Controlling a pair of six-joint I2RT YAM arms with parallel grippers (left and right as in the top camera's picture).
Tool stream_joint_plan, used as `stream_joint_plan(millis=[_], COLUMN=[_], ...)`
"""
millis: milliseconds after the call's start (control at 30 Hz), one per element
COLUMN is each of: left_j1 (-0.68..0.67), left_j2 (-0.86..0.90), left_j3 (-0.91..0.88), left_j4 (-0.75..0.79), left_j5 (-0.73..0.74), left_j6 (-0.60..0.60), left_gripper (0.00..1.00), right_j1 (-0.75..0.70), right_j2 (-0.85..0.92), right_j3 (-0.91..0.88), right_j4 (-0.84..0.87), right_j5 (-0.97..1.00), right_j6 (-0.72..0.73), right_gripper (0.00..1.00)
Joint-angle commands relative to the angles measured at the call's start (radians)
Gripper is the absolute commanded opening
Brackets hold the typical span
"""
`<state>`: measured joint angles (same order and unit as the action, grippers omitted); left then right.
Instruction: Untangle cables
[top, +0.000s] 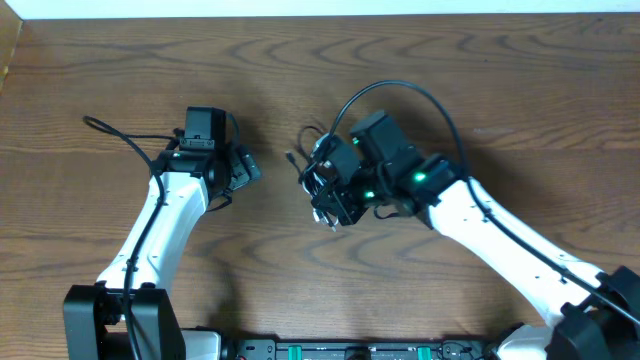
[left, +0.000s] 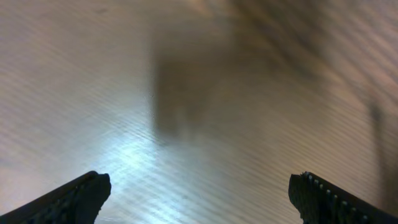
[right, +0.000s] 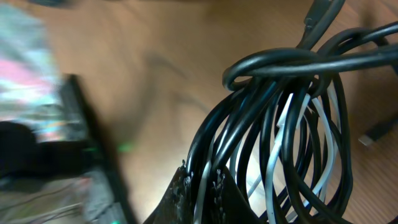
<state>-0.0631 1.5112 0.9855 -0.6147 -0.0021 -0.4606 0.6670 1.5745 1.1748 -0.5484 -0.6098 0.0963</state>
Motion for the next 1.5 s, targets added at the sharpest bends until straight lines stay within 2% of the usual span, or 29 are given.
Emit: stream_joint_plan(millis=[0, 233, 500, 700, 900, 1100, 1267, 1467], left_j1=[0.003, 0.003, 0.003, 0.003, 0.003, 0.003, 0.003, 0.003], left_j2=[0.006, 0.006, 0.006, 0.006, 0.006, 0.006, 0.006, 0.006], left_j3=[-0.016, -0.016, -0.016, -0.016, -0.016, -0.016, -0.016, -0.016], left_j4=[0.022, 0.056, 0.061, 0.048, -0.003, -0.013, -0.041, -0.043], left_j5=[0.174, 0.424, 0.445, 0.303, 0.044, 0.007, -0.088, -0.089], left_j6=[0.134, 0.287, 0.296, 0.241, 0.066, 0.05, -0.025, -0.029], left_gripper=[0.98, 0.98, 0.98, 0.98, 0.98, 0.98, 0.98, 0.98], right_j1=[-0.04, -0.121, -0.124, -0.111, -0.106, -0.069, -0.063, -0.087], right_j2=[-0.014, -0.01, -0.009, -0.009, -0.007, 0.035, 0.105, 0.214], right_j3=[0.002, 0.001, 0.001, 0.001, 0.0, -0.003, -0.005, -0.005], right_j4=[0.015, 0.026, 0.029, 0.029, -0.003, -0.031, -0.031, -0.032], right_j5=[-0.263, -0.449, -0.676, -0.715, -0.655, -0.586, -0.586, -0.586], right_j6=[-0.075, -0.092, -0.099, -0.102, -0.101, -0.09, -0.003, 0.046], right_gripper=[0.01, 0.01, 0.01, 0.01, 0.01, 0.01, 0.01, 0.02])
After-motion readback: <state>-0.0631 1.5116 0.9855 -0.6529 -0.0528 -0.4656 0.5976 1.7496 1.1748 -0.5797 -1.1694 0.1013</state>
